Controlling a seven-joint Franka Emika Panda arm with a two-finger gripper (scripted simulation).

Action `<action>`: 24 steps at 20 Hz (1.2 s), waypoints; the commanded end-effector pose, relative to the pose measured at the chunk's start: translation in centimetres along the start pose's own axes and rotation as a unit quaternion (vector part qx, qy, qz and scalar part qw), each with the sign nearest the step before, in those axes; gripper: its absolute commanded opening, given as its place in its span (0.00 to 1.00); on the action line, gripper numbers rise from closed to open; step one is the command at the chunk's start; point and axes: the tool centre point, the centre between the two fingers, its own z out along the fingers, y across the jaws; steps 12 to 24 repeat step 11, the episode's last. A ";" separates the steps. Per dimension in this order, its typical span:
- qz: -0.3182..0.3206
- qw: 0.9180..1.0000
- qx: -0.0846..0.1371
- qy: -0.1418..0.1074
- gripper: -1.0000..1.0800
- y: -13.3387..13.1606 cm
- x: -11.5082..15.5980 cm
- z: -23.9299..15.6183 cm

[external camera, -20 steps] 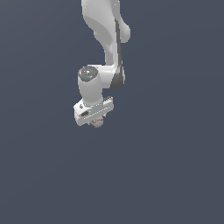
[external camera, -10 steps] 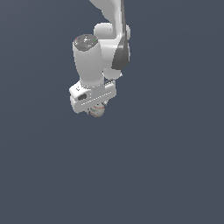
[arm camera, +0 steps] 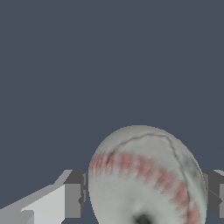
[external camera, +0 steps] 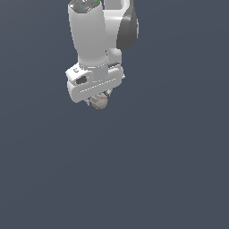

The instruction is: Pick up the object and move it to a goal position.

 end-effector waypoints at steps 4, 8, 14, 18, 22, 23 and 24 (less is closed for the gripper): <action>0.000 1.000 0.000 0.000 0.00 -0.1 0.2 -2.1; 0.000 1.000 0.000 0.000 0.00 -0.1 0.3 -2.5; 0.000 1.000 0.000 0.000 0.00 0.0 0.3 -2.3; 0.000 1.000 0.000 0.000 0.00 0.0 0.3 -2.3; 0.000 1.000 0.000 0.000 0.00 0.0 0.3 -2.3; 0.000 1.000 0.000 0.000 0.00 0.0 0.3 -2.3; 0.000 1.000 0.000 0.000 0.00 0.0 0.3 -2.3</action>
